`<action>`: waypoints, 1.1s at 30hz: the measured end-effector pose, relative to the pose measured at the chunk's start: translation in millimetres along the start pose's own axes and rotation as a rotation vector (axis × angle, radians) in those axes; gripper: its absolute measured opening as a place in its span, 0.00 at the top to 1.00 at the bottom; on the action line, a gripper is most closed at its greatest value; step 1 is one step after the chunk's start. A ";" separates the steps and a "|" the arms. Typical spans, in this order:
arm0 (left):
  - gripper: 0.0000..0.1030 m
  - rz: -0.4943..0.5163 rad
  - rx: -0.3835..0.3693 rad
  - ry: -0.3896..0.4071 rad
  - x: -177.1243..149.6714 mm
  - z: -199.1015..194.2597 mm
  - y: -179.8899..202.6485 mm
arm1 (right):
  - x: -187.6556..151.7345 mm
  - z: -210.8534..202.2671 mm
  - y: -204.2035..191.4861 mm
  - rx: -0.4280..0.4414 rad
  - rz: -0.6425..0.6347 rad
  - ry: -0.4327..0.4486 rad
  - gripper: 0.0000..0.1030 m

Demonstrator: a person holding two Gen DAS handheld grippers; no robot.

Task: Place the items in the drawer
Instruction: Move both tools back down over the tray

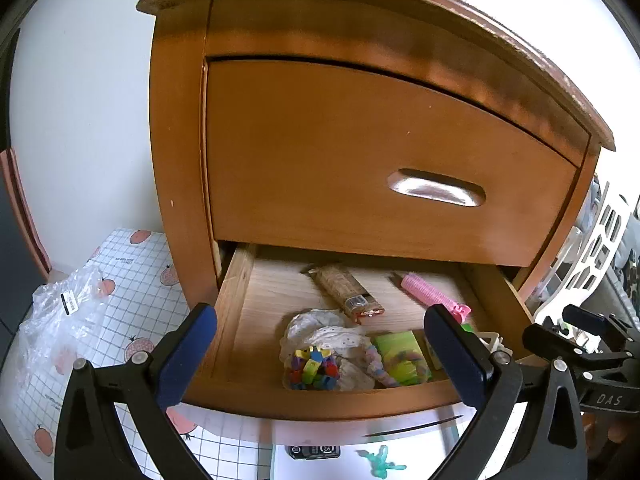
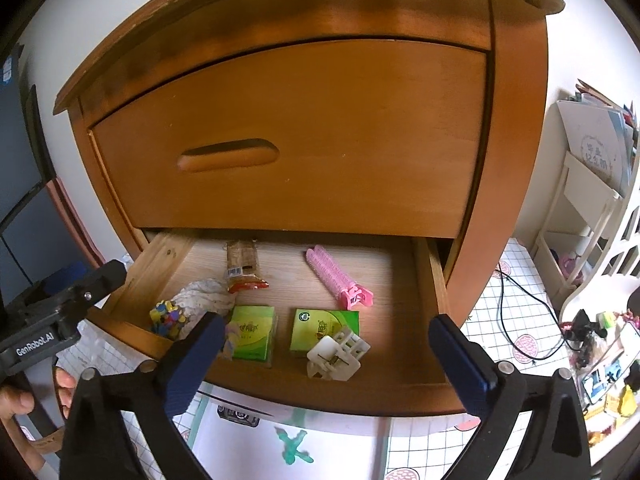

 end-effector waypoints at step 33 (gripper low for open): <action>0.00 -0.013 -0.265 0.048 -81.3 -81.3 -5.7 | -78.9 -53.1 -18.6 0.041 0.052 0.038 0.00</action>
Point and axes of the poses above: each gripper's, at about its wrist camera, not at the fingertips, and z roughly the way its jaws point, y to its right, x to its top, the point moved 1 cm from there along z, roughly the way its jaws point, and after that the axes turned 9 degrees about -z, right-handed, at the moved point
